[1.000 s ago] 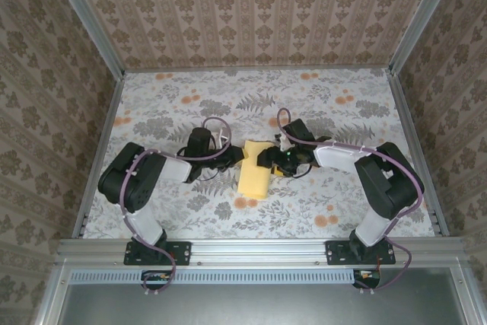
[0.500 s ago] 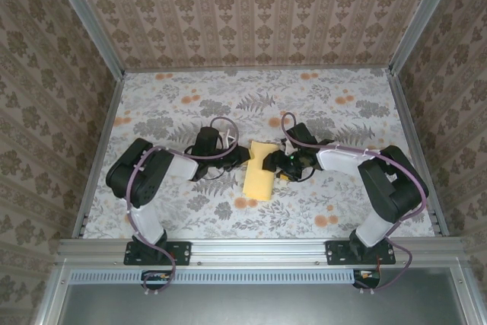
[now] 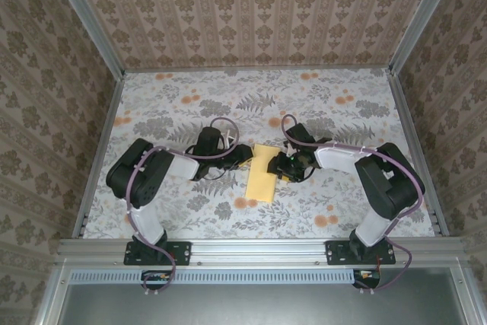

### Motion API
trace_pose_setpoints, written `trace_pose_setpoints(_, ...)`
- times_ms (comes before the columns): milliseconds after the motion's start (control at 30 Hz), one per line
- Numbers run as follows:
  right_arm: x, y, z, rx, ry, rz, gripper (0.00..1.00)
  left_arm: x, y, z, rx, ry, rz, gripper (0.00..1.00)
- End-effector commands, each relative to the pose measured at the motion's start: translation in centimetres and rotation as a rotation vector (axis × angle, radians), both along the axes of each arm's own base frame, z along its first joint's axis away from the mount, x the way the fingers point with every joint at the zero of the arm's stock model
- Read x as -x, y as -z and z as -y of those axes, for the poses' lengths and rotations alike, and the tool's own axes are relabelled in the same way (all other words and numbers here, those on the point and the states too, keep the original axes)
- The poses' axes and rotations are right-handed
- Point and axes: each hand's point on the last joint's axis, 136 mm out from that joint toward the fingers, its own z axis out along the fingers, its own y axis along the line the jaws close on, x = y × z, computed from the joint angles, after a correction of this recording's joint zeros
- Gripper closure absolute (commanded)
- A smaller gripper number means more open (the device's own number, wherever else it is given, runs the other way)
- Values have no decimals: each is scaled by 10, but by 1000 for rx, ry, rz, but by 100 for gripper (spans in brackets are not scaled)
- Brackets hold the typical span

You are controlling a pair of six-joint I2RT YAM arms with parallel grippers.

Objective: Fold a paper plane with a square sheet of paper (pick it up from the middle)

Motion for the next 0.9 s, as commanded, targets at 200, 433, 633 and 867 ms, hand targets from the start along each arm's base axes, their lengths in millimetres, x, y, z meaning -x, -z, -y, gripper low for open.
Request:
trace_pose_setpoints(200,21,43,37,211,50,-127,54,-8,-32,-55,-352,-115,149,33)
trace_pose_setpoints(433,30,56,47,270,29,-186,54,-10,-42,-83,-447,-157,209,0)
trace_pose_setpoints(633,37,65,56,310,5,-232,56,-15,-44,-93,-451,-151,230,0)
trace_pose_setpoints(867,41,74,62,334,-7,-267,59,-20,-40,-94,-420,-141,229,0)
